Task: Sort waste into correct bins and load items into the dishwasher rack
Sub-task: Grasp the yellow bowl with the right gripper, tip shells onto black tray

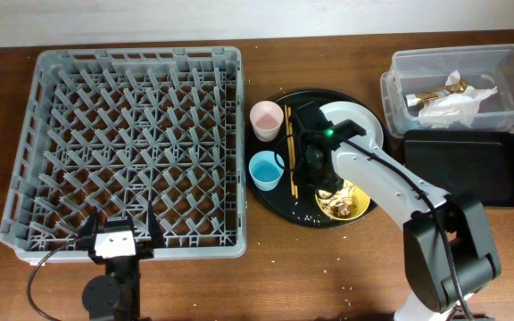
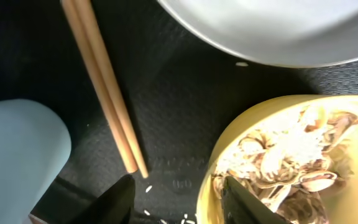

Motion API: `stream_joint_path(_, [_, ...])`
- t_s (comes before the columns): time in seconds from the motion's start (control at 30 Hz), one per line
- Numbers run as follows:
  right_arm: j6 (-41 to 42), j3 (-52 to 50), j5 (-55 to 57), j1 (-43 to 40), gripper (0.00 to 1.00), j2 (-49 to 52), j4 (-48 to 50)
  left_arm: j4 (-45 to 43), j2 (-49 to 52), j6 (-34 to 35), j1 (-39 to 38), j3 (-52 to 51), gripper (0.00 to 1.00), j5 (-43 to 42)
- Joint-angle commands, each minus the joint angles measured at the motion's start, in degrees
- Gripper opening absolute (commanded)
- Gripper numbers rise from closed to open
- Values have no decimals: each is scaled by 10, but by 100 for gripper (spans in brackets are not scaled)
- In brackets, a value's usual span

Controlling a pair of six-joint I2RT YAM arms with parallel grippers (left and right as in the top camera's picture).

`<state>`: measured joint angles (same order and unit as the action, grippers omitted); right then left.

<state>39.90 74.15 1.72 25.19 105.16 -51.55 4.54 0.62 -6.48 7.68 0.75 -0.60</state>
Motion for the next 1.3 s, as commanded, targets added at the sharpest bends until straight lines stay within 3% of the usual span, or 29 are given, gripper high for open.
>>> stream_joint_path(0.0, [31, -14, 51, 3, 41, -5, 5, 2, -2, -9, 3, -2, 100, 0])
stream_joint_path(0.1, [37, -35, 49, 3, 24, 3, 29, 2, -2, -9, 3, -2, 100, 0])
stream_joint_path(0.17, [37, -35, 48, 3, 20, 13, 30, 2, -2, -9, 3, -2, 100, 0])
stream_joint_path(0.23, [37, -35, 45, 3, 10, 14, 30, 2, -2, -9, 3, -2, 100, 0])
stream_joint_path(0.4, [37, -35, 42, 3, 20, 29, 30, 2, -2, -9, 3, -2, 100, 0])
stream_joint_path(0.47, [37, -35, 41, 3, 15, 29, 32, 2, -2, -9, 3, -2, 100, 0])
stream_joint_path(0.5, [37, -33, 41, 3, 4, 29, 32, 2, -2, -9, 3, -2, 100, 0])
stream_joint_path(0.63, [20, 12, 41, 3, 4, -4, -25, 2, -2, -9, 3, -2, 100, 0])
stream_joint_path(0.7, [-31, 91, 33, -1, 4, -54, -102, 2, -2, -9, 3, -2, 100, 0])
stream_joint_path(0.77, [-110, 164, -12, -52, 4, -111, -152, 2, -2, -9, 3, -2, 100, 0])
stream_joint_path(0.83, [-225, 174, -118, -171, 4, -150, -153, 2, -2, -9, 3, -2, 100, 0])
stream_joint_path(0.93, [-417, 169, -322, -358, 4, -140, -151, 2, -2, -9, 3, -2, 100, 0])
stream_joint_path(1.0, [-502, 157, -450, -476, 4, -111, -149, 2, -2, -9, 3, -2, 100, 0])
stream_joint_path(1.13, [-596, 144, -618, -606, 4, -5, -147, 2, -2, -9, 3, -2, 100, 0])
stream_joint_path(1.27, [-607, 144, -783, -669, 4, 134, -147, 2, -2, -9, 3, -2, 100, 0])
